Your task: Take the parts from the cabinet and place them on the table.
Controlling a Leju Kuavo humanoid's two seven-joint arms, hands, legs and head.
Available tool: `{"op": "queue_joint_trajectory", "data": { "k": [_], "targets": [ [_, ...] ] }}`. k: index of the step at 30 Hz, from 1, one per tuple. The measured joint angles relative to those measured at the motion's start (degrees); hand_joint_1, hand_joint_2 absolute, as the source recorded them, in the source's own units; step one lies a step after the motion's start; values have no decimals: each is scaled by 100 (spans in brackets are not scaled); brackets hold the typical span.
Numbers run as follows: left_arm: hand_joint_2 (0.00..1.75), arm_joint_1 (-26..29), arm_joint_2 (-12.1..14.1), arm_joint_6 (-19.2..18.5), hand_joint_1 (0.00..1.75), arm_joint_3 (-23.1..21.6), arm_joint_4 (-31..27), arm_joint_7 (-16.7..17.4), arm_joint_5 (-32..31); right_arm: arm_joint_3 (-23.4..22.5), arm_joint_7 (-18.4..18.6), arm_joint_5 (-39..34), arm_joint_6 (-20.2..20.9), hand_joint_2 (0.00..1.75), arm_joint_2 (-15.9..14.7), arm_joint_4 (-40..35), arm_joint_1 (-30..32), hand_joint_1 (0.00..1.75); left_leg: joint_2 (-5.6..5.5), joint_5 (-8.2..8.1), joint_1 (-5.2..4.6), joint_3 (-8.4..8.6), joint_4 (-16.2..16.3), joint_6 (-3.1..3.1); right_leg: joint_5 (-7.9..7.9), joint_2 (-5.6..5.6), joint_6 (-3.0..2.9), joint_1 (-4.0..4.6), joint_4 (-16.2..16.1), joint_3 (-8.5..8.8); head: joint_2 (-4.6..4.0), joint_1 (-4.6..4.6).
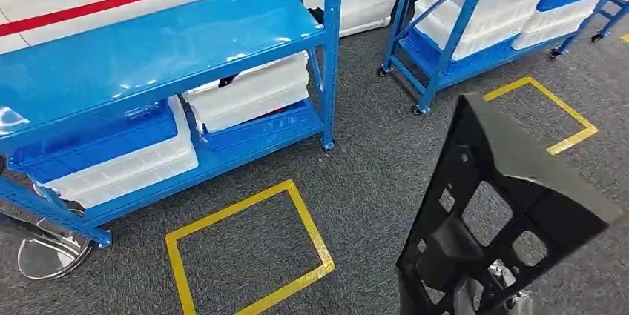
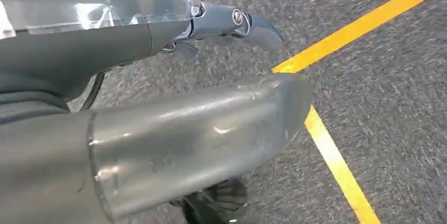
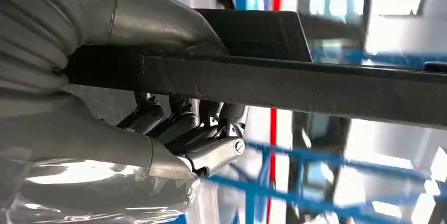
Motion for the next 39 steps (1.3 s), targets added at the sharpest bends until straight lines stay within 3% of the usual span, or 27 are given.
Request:
{"op": "queue_joint_trajectory", "data": {
  "k": [1,4,5,6,8,9,10,11,13,14,15,16,19,20,22,23,24,25,26,28,29,30,31,33,35,37,39],
  "targets": [
    [0,-1,-4,13,0,18,-13,-17,4,-44,-74,-74,-68,175,55,-18,-5,175,16,-14,-1,49,-127,-30,58,33,34,-18,-8,-21,0,11],
    [0,2,-22,22,0,72,-39,-41,9,-203,-166,-196,-124,175,181,-116,9,175,139,133,-34,-60,-162,34,253,171,178,-19,-88,-62,0,-4],
    [0,-11,-39,22,0,87,-50,-50,9,-238,-175,-199,-124,175,196,-125,14,175,241,218,14,-109,-202,74,102,47,174,-48,5,-102,0,-15],
    [0,-10,-48,22,0,103,-59,-61,9,-264,-179,-203,-124,175,218,-142,13,175,279,278,9,-189,-204,142,-262,-112,194,-45,207,-173,0,33],
    [0,13,-55,22,0,122,-63,-59,9,-299,-179,-201,-124,175,225,-142,6,175,407,386,-6,-335,-197,146,-960,-201,248,-68,958,-337,0,55],
    [0,16,-57,22,0,125,-68,-61,9,-304,-183,-203,-124,175,229,-142,8,175,478,443,-12,-419,-189,149,-1127,-206,278,-85,1346,-405,0,55],
    [0,13,-61,22,0,127,-74,-61,9,-308,-181,-203,-124,175,234,-140,9,175,539,507,-18,-511,-169,139,-1082,-212,301,-99,1625,-413,0,52],
    [0,7,-63,22,0,127,-81,-61,9,-314,-181,-209,-126,175,236,-140,9,175,601,557,-20,-610,-141,126,-859,-223,315,-110,1681,-329,0,55],
    [0,-1,-70,2,0,136,-96,-68,9,-350,-199,-323,-159,175,238,-142,10,175,705,634,-21,-787,-58,96,-408,-278,322,-132,1207,134,0,55],
    [0,-13,-79,-13,0,146,-107,-70,9,-382,-205,-402,-194,175,244,-153,13,175,732,665,-25,-850,-1,68,-398,-395,315,-135,697,537,0,52],
    [0,-4,-85,-24,0,157,-140,-83,9,-417,-205,-450,-229,175,247,-186,22,175,752,681,-48,-890,42,44,-607,-611,289,-112,123,1002,0,59],
    [0,2,-127,-35,0,168,-144,-87,-2,-476,-205,-470,-231,175,249,-230,17,175,792,701,-49,-911,78,15,-777,-624,226,-65,-274,1184,0,46],
    [0,2,-146,-39,0,216,-197,-76,-114,-816,-198,-303,-93,175,266,-284,43,175,912,860,-20,-969,71,-95,-704,-506,84,-35,-322,1050,0,46],
    [0,7,-149,-33,0,238,-201,-76,-155,-980,-188,-262,-31,175,277,-284,54,175,843,804,-2,-1019,94,-141,-613,-479,16,-82,-358,997,-2,63],
    [0,33,-175,-13,0,262,-203,-90,-199,-1240,-181,-304,38,175,286,-284,53,175,475,160,16,-1165,561,-180,-491,-418,-76,-64,-347,831,0,42],
    [0,56,-175,-2,0,271,-214,-129,-205,-1361,-183,-438,40,175,293,-288,56,175,394,-186,16,-1257,1005,-182,-435,-359,-93,-49,-344,748,0,26],
    [0,62,-175,0,0,284,-243,-177,-216,-1462,-183,-604,33,175,297,-291,61,175,362,-374,16,-1327,1392,-183,-394,-311,-97,-37,-339,671,0,22],
    [0,59,-177,-15,0,299,-260,-227,-225,-1563,-185,-754,2,175,299,-306,74,175,356,-376,16,-1359,1695,-177,-335,-261,-90,-29,-317,588,0,22],
    [0,57,-186,-53,0,315,-286,-278,-238,-1655,-185,-870,-44,175,304,-326,87,175,355,-208,16,-1315,1787,-168,-288,-217,-78,-27,-287,510,0,24],
    [0,54,-216,-129,0,360,-347,-345,-262,-1775,-192,-1010,-94,175,312,-348,103,175,328,285,22,-905,1297,-141,-213,-109,-49,-33,-206,340,0,20],
    [0,49,-230,-153,0,385,-374,-367,-295,-1821,-192,-1045,-98,175,317,-361,111,175,230,378,27,-557,779,-117,-182,-45,-25,-37,-162,276,0,20],
    [0,45,-238,-168,0,404,-396,-376,-326,-1847,-192,-1049,-96,175,321,-376,115,175,34,212,28,-245,257,-81,-158,-12,3,-38,-117,222,0,20],
    [0,44,-247,-177,0,415,-411,-376,-359,-1864,-190,-1016,-89,175,323,-385,111,175,0,127,22,-60,-40,-78,-132,39,37,-17,-79,184,0,24],
    [0,5,-262,-194,0,441,-426,-367,-374,-1873,-190,-868,-85,175,325,-417,136,175,64,68,2,-109,-96,-62,-41,106,113,-30,-80,119,0,17],
    [0,-12,-291,-201,0,457,-426,-332,-431,-1871,-186,-732,-94,175,328,-453,165,175,166,164,46,-154,-154,37,-14,137,187,-39,-55,72,0,17],
    [0,-14,-291,-181,0,461,-426,-389,-441,-1862,-181,-633,-98,175,328,-479,184,175,258,217,29,-203,-153,116,-419,-145,240,-44,393,-116,0,72],
    [0,-70,-324,60,0,487,-419,-404,-354,-1818,-78,-349,7,175,328,-479,175,175,363,252,7,-269,-141,128,-897,-206,299,-57,1305,-470,0,79]
  ]
}}
